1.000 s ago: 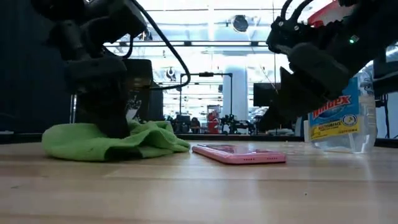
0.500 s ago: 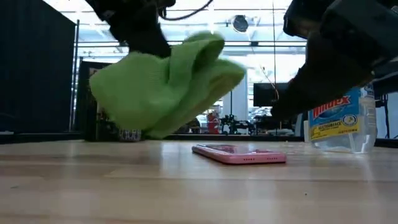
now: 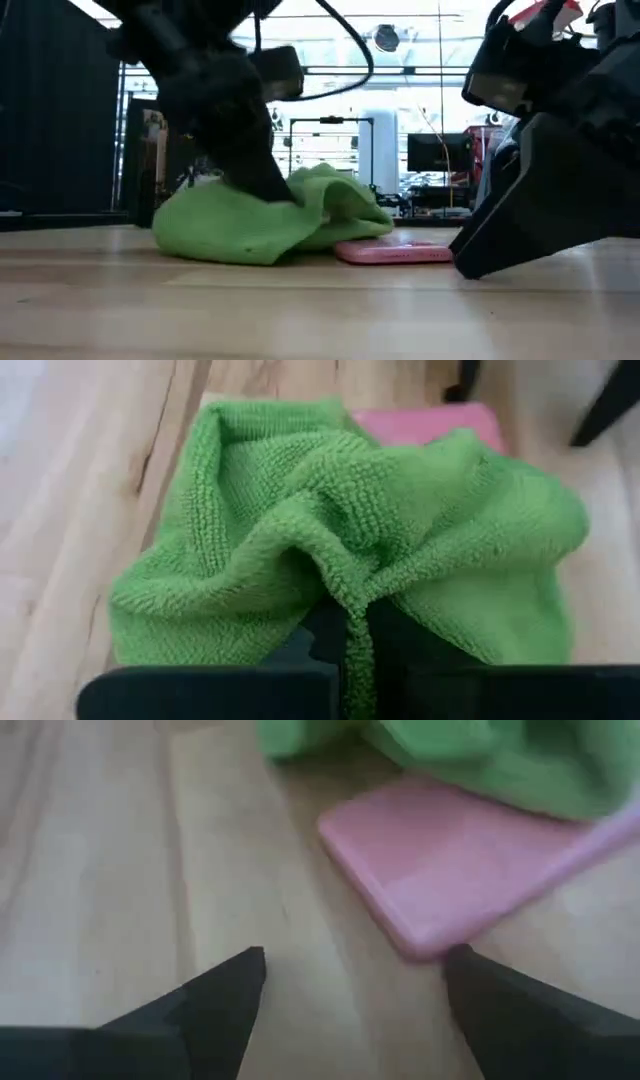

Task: Apply microfiber cloth
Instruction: Wipe the front of the pink cellphone with the green microfiber cloth

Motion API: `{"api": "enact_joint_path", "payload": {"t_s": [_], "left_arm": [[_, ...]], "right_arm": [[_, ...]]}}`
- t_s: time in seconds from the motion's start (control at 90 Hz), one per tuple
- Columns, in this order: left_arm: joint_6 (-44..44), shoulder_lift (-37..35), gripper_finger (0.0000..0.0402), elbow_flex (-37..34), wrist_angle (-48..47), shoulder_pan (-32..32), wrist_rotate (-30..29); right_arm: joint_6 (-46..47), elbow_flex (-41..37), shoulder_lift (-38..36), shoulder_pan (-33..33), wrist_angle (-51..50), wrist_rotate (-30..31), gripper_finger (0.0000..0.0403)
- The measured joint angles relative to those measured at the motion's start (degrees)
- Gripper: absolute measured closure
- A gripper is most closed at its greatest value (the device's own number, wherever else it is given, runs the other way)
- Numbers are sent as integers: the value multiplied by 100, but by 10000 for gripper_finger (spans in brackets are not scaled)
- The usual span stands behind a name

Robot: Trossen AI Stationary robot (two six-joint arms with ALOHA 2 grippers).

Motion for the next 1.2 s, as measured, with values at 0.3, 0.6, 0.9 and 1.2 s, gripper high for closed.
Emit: {"api": "enact_joint_path", "payload": {"t_s": [0.3, 0.6, 0.9, 1.2], "left_arm": [[180, 143, 401, 2, 121, 236, 8], [136, -1058, 401, 140, -829, -506, -139], [601, -931, 401, 104, -663, -940, -136], [957, -662, 401, 101, -388, -772, -46]], "right_arm": [[-803, -7, 240, -237, 1095, -252, 144], [-1830, -3, -831, -557, 83, -348, 160], [-2092, -3, -1109, -1675, -532, -193, 215], [-2062, -9, -619, -2142, -262, -671, 346]]}}
